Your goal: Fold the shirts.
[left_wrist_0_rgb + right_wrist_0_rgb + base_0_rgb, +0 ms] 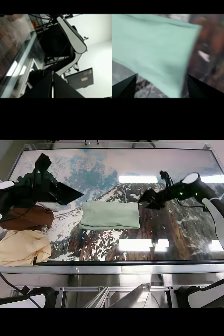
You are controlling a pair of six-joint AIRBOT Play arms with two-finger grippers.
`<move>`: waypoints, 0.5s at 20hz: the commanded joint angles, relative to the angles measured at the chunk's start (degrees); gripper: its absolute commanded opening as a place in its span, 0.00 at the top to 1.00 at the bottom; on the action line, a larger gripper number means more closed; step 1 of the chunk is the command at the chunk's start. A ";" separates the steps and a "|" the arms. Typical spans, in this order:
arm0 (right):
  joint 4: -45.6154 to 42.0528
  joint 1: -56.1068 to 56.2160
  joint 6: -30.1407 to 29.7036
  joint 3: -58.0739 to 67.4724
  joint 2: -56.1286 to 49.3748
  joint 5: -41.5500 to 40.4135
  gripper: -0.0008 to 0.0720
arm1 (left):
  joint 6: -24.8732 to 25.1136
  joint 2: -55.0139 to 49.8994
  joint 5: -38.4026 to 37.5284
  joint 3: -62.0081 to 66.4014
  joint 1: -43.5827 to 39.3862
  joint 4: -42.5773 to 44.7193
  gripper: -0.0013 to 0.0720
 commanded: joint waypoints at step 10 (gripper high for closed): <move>26.43 7.34 -14.86 -6.73 -8.24 -4.79 0.68 | 0.76 -0.57 0.44 -5.66 0.02 1.16 0.98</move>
